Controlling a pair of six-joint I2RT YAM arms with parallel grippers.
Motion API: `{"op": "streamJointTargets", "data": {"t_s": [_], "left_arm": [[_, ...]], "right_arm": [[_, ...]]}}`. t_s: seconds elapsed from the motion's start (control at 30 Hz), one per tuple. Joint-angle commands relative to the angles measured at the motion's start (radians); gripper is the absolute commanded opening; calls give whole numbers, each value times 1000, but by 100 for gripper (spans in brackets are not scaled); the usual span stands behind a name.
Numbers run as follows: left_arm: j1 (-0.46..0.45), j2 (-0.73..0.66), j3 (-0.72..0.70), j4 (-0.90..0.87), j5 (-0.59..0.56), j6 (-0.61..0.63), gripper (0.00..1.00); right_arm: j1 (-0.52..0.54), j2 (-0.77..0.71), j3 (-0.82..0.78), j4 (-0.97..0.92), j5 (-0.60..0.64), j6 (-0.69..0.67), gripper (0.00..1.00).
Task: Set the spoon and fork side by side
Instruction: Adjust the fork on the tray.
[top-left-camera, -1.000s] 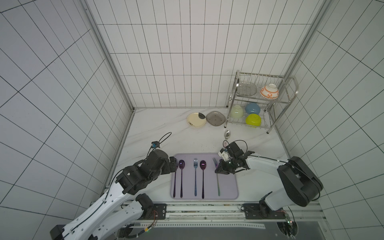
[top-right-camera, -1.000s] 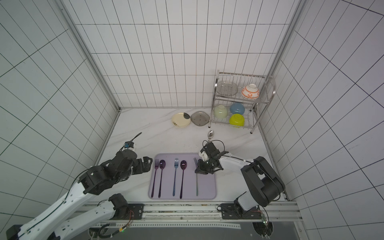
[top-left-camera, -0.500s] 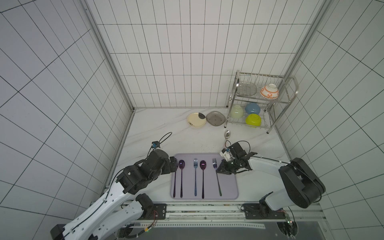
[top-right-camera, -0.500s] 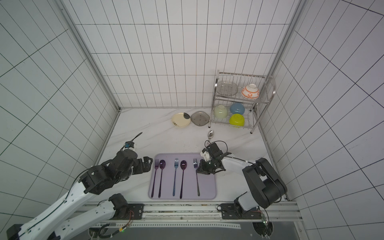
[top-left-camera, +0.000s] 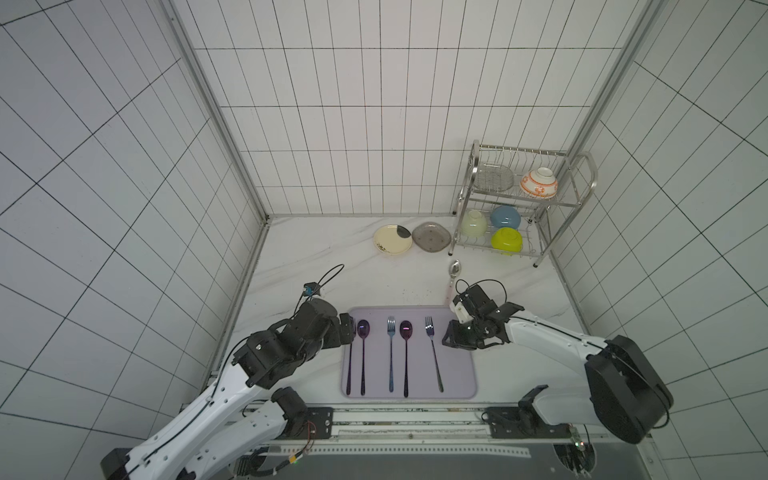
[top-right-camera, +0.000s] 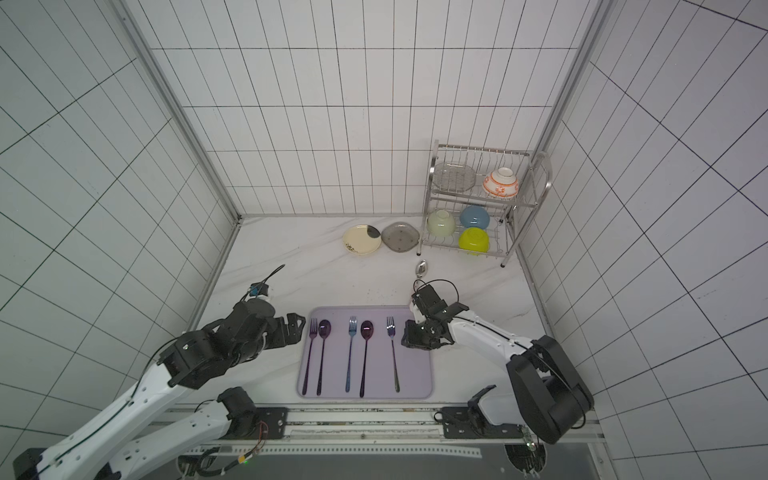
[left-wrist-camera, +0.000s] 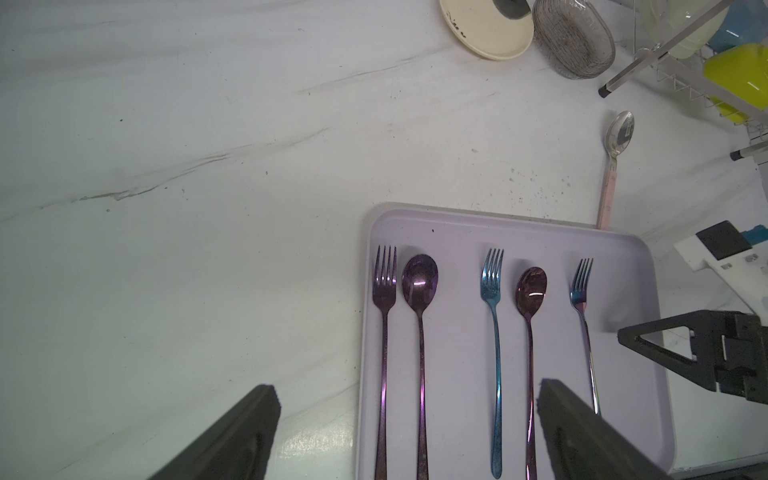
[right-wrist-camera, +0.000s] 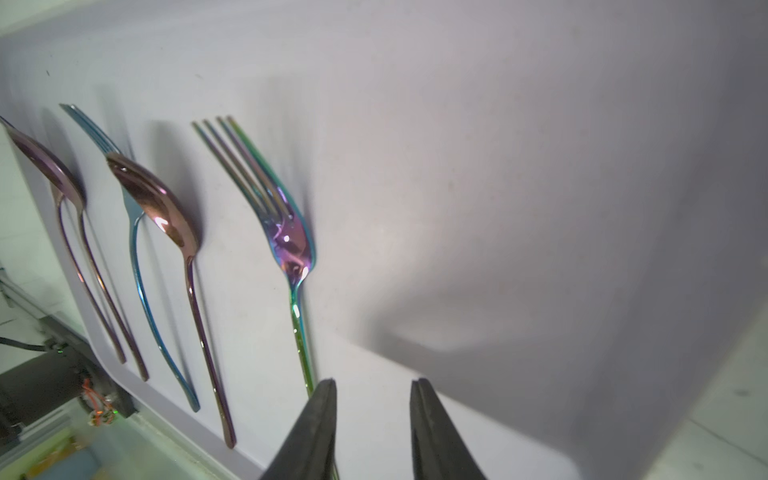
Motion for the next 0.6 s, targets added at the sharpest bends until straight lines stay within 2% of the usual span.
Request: {"op": "streamJointTargets", "data": {"t_s": [0.0,0.1,0.23,0.43,0.57], "left_arm": [[4,-1,-5,13,-1,0,98],[4,0,-3,12,0,2,98],[3,-1,-3,12,1,0,98],[2,-2,1,3,2,-2,98],[2,-3,2,2,1,-4,98]], "right_arm": [[93,6,80,-189,191,77,37],[184,58,149,-268,272,184,41],[263,155,227,-287,302,241,41],[289,276,291,-284,301,269,41],[289,324,307,-279,283,299,35]]}}
